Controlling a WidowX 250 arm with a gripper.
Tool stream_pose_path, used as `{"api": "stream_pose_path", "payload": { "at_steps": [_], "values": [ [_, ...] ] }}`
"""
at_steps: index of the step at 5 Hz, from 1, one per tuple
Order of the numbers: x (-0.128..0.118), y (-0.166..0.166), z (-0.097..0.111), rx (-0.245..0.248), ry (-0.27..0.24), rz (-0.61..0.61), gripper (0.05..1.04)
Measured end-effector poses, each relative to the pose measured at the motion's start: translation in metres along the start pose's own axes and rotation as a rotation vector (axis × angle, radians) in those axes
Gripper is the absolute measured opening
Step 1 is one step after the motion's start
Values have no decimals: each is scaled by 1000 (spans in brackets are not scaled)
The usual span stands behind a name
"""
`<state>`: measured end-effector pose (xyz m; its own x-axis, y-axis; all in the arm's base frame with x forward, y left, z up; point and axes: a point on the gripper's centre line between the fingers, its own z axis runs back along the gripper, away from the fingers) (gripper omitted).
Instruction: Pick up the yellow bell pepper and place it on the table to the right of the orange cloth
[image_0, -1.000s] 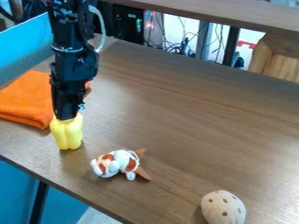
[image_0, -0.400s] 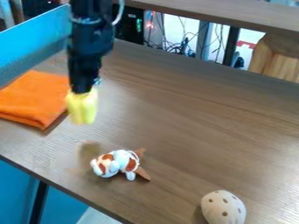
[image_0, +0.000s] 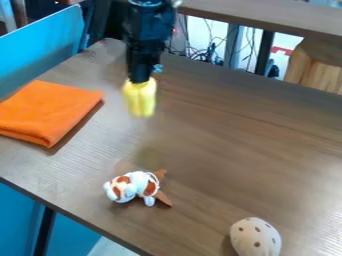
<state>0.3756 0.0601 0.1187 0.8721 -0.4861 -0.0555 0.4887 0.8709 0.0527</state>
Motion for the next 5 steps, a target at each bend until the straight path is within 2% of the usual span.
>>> {"api": "stream_pose_path", "payload": {
  "at_steps": [1,2,3,4,5],
  "values": [
    [35,2,-7,-29,-15,-20,117],
    [53,6,-16,-58,-23,-32,117],
    [55,8,-32,-69,20,-20,117],
    [53,8,-36,-36,46,-10,119],
    [49,3,-36,-29,58,-24,154]
  ]
}}
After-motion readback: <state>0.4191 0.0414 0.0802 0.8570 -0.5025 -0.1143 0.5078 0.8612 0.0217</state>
